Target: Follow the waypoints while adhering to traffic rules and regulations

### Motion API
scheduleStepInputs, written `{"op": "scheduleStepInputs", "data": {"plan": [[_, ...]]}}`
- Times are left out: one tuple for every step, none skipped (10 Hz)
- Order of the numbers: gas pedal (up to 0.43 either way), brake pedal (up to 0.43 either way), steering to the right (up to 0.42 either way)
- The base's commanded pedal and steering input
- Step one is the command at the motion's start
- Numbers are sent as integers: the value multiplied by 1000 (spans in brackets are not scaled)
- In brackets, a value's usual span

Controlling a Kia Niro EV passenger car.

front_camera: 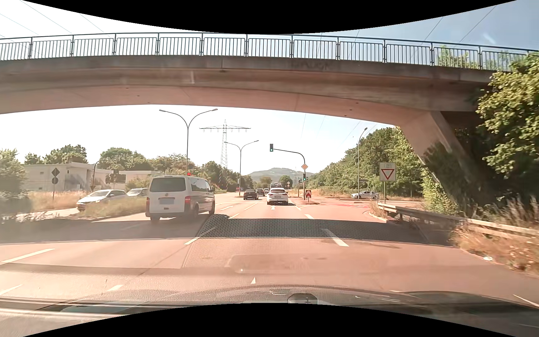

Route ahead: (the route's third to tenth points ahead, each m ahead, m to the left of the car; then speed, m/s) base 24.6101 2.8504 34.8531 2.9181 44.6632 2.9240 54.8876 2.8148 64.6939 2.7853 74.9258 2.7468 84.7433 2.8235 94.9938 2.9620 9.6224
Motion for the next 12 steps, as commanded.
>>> {"op": "scheduleStepInputs", "data": {"plan": [[228,0,0],[228,0,0],[228,0,0],[228,0,0],[228,0,0],[228,0,0],[228,0,0],[228,0,0],[228,0,0],[228,0,0],[228,0,0],[228,0,0]]}}
